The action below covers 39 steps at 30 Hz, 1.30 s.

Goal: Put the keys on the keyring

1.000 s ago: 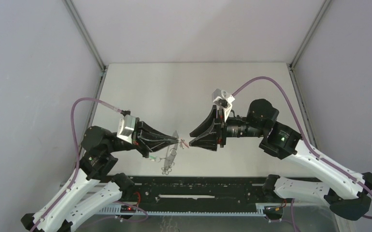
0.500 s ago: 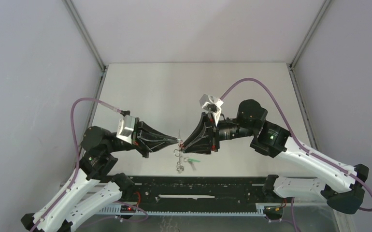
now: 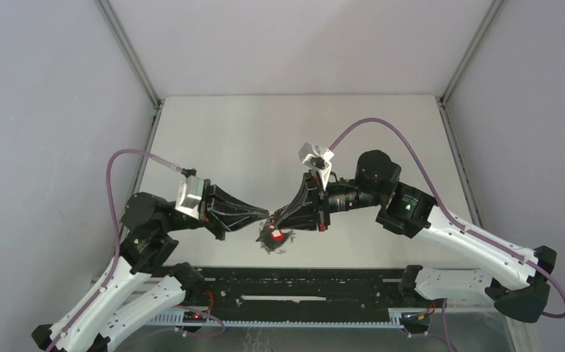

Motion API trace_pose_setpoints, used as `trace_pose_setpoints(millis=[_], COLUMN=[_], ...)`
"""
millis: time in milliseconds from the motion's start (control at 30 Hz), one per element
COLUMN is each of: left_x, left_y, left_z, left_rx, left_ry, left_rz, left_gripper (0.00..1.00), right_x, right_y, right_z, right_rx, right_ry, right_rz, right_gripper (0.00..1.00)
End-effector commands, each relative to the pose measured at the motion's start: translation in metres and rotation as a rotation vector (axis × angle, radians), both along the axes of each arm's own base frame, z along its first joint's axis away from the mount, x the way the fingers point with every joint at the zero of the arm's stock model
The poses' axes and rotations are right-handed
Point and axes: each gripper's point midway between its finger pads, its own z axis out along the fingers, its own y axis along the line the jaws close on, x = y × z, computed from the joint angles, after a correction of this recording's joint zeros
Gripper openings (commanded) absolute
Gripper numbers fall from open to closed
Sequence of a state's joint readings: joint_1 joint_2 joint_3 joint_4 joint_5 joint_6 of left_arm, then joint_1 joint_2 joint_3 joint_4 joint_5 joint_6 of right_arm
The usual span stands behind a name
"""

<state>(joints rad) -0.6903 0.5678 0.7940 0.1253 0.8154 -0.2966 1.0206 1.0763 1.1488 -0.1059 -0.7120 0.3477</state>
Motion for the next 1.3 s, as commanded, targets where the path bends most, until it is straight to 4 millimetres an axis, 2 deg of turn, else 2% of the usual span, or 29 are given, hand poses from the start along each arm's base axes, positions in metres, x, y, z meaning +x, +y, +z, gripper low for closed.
trace_pose_setpoints(millis=[0,100,267,533,633,700,733,767,867,967,1133,1267], left_x=[-0.009,-0.008,-0.008,-0.007,-0.005,-0.003,-0.001,0.001,0.014,0.036,0.07,0.085], left_y=[0.007,0.007,0.006,0.006,0.006,0.006,0.006,0.006,0.007,0.009,0.014,0.019], left_z=[0.025,0.021,0.018,0.016,0.016,0.018,0.019,0.021,0.024,0.025,0.015,0.008], left_rx=[-0.053,-0.042,-0.034,-0.028,-0.027,-0.032,-0.035,-0.039,-0.044,-0.052,-0.039,-0.028], left_ry=[-0.086,-0.09,-0.088,-0.093,-0.095,-0.1,-0.104,-0.11,-0.111,-0.092,-0.037,-0.033], left_rz=[-0.006,-0.004,-0.005,-0.002,0.009,0.019,0.027,0.042,0.107,0.219,0.387,0.468], left_gripper=[0.0,0.0,0.0,0.0,0.0,0.0,0.0,0.0,0.0,0.0,0.0,0.0], right_x=[0.005,0.008,0.014,0.02,0.021,0.024,0.025,0.026,0.028,0.036,0.052,0.066], right_y=[0.002,0.0,-0.007,-0.024,-0.026,-0.03,-0.032,-0.034,-0.035,-0.028,-0.007,0.011], right_z=[0.028,0.033,0.033,0.024,0.019,0.014,0.011,0.007,-0.001,-0.011,-0.026,-0.041], right_rx=[0.083,0.096,0.09,0.027,-0.008,-0.032,-0.044,-0.061,-0.097,-0.138,-0.199,-0.242], right_ry=[-0.008,-0.007,-0.023,-0.049,-0.056,-0.072,-0.085,-0.099,-0.14,-0.163,-0.219,-0.25], right_rz=[-0.009,-0.022,-0.069,-0.127,-0.144,-0.169,-0.185,-0.205,-0.264,-0.346,-0.521,-0.667], right_gripper=[0.07,0.0,0.0,0.11,0.39,0.71,0.96,0.99,1.0,1.0,1.0,1.0])
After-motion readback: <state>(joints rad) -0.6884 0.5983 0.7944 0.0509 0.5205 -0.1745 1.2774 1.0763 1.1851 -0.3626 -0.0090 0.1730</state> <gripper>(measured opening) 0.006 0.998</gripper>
